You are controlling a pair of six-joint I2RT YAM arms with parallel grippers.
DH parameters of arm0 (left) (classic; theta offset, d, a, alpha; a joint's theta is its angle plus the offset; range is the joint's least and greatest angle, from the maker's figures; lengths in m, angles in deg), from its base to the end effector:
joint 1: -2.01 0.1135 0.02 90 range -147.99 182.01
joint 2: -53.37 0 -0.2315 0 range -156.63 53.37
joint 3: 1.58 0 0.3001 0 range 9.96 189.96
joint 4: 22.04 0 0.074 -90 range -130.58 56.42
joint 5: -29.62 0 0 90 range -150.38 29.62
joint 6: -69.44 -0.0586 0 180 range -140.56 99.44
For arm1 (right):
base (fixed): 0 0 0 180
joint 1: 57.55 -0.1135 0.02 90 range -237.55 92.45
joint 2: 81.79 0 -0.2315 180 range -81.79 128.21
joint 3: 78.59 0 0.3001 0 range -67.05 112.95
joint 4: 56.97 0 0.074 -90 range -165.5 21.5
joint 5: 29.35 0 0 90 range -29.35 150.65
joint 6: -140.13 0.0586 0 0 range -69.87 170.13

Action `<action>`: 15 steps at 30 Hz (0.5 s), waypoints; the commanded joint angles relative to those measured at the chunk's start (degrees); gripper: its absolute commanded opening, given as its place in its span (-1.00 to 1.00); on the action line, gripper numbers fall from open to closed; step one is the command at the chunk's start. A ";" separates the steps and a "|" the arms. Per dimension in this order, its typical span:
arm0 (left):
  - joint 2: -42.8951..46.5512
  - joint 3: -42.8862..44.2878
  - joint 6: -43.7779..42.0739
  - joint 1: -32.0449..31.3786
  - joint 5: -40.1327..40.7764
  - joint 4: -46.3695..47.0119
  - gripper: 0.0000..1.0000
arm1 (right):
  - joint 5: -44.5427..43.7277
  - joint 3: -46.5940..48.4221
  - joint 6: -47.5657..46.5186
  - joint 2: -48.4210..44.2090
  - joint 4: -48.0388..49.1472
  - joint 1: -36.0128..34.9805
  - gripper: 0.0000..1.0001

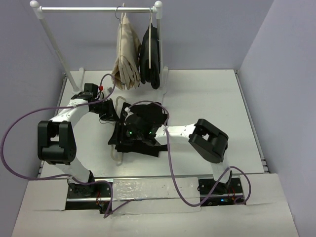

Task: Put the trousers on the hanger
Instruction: Place the hanger at the clothesline.

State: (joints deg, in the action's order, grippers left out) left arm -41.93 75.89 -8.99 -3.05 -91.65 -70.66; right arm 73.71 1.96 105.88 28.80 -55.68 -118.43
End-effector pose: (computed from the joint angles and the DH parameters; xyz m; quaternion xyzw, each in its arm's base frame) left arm 0.3725 -0.0635 0.1384 0.0014 0.9443 -0.2895 0.1563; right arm 0.2201 0.4224 0.1169 -0.0961 0.8515 0.4821 0.1826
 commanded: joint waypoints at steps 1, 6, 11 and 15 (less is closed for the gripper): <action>3.11 1.13 1.17 0.14 -0.02 1.31 -1.00 | -3.30 6.57 2.70 0.77 1.43 0.50 0.26; 3.29 0.95 1.52 0.14 0.59 1.66 -1.00 | -3.13 8.24 5.33 4.98 1.07 1.12 0.22; 3.55 1.39 1.44 0.14 0.85 1.57 -1.00 | -1.63 10.61 6.57 8.24 -0.60 1.55 0.08; 3.90 1.04 1.35 0.14 1.30 1.66 -1.00 | -2.34 10.26 7.79 8.59 -1.48 2.26 0.05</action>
State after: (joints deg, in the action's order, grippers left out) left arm -41.37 75.89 -8.68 -2.98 -90.53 -70.31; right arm 72.29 10.09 112.00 37.41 -57.43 -117.03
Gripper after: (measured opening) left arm 0.138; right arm 0.533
